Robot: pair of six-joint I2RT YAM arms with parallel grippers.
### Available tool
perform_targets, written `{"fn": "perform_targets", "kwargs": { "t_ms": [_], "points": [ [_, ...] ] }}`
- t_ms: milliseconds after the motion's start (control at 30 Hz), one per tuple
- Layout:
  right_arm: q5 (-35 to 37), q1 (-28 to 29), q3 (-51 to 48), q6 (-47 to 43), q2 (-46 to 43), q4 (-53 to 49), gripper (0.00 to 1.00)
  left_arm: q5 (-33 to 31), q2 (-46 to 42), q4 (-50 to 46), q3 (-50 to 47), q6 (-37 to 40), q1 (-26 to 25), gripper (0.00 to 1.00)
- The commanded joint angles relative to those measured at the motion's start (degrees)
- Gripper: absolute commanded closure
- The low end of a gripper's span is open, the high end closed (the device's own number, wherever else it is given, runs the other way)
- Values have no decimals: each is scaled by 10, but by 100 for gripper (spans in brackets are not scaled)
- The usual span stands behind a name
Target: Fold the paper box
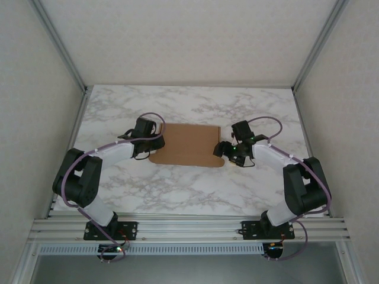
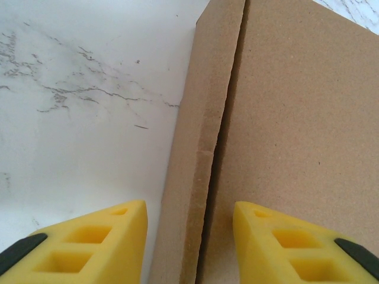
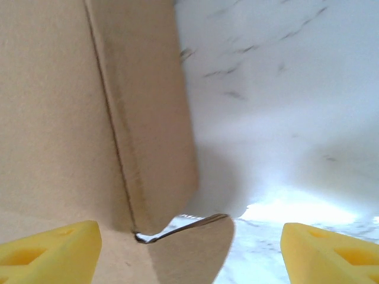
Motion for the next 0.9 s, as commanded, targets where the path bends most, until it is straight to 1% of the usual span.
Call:
{"fn": "perform_targets", "kwargs": {
  "t_ms": [0, 200, 267, 333, 433, 500, 567, 700, 867],
  "points": [
    [55, 0, 32, -36, 4, -24, 20, 9, 0, -20, -9, -8, -5, 58],
    [23, -1, 86, -35, 75, -7, 23, 19, 1, -18, -12, -21, -18, 58],
    [28, 0, 100, -34, 101, -10, 25, 37, -1, -9, -18, -34, -20, 58],
    [42, 0, 108, -36, 121, -12, 26, 38, -6, -6, -21, -40, -21, 56],
    [73, 5, 112, -46, 137, -20, 29, 25, -17, -27, -11, -33, -18, 48],
    [101, 14, 118, -60, 144, -32, 30, 28, -31, -40, -4, -27, -12, 44],
    [121, 23, 124, -74, 149, -42, 32, 26, -52, -50, -1, -23, -9, 36],
    [144, 35, 134, -87, 159, -55, 33, -8, -98, -90, 8, -12, 0, 24],
    [147, 41, 140, -90, 164, -55, 34, -56, -168, -145, 5, 1, 3, 22]
  ]
}}
